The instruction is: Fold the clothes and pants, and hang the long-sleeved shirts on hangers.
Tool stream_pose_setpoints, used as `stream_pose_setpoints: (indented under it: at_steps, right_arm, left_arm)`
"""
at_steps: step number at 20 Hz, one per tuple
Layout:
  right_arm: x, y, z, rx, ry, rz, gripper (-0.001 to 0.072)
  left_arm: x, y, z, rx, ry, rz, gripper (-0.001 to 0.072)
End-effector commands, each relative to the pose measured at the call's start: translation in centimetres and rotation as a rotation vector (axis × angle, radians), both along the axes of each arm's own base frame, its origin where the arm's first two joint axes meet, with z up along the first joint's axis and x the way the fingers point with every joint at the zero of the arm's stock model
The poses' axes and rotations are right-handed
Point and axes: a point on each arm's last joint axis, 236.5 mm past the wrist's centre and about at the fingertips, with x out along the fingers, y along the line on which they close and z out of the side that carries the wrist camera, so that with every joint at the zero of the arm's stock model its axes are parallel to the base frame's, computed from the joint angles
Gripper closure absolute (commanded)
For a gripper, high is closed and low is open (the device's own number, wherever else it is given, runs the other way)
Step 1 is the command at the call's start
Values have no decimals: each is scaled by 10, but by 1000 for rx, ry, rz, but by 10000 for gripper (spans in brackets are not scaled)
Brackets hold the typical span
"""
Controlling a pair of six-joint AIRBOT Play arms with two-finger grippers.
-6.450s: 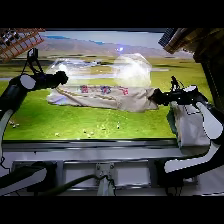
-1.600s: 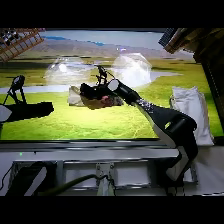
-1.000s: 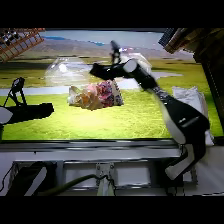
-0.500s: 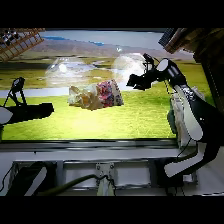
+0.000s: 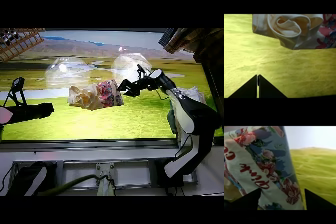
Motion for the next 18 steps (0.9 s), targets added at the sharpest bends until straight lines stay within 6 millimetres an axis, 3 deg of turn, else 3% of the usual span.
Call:
stream_pose_setpoints:
  at_steps: [1, 2, 3, 4, 7, 11, 14, 16, 18]
  right_arm:
    - [-8, 34, -12, 24, 6, 28, 189]
    - [-8, 42, -9, 32, -6, 28, 319]
    - [-6, 50, -2, 52, -14, 27, 600]
    - [-6, 58, 10, 83, -18, 34, 685]
    - [0, 62, 70, 171, -78, 74, 691]
    - [29, 48, 204, 436, -192, -57, 692]
    - [58, 13, 292, 597, -286, -225, 690]
    - [75, -22, 334, 619, -368, -355, 690]
    - [84, -55, 362, 629, -421, -474, 690]
  left_arm:
    - [0, 0, 0, 1, 0, -1, 701]
    - [0, 0, 0, 1, 0, -1, 701]
    - [0, 0, 0, 1, 0, -1, 700]
    - [0, 0, 0, 1, 0, -2, 701]
    - [0, 0, 0, 1, 0, -1, 701]
    - [0, 0, 0, 1, 1, -1, 701]
    - [-2, -1, -1, -1, 6, -3, 701]
    - [-6, -2, -8, -6, 26, -4, 701]
    - [-14, -3, -19, -10, 61, -6, 701]
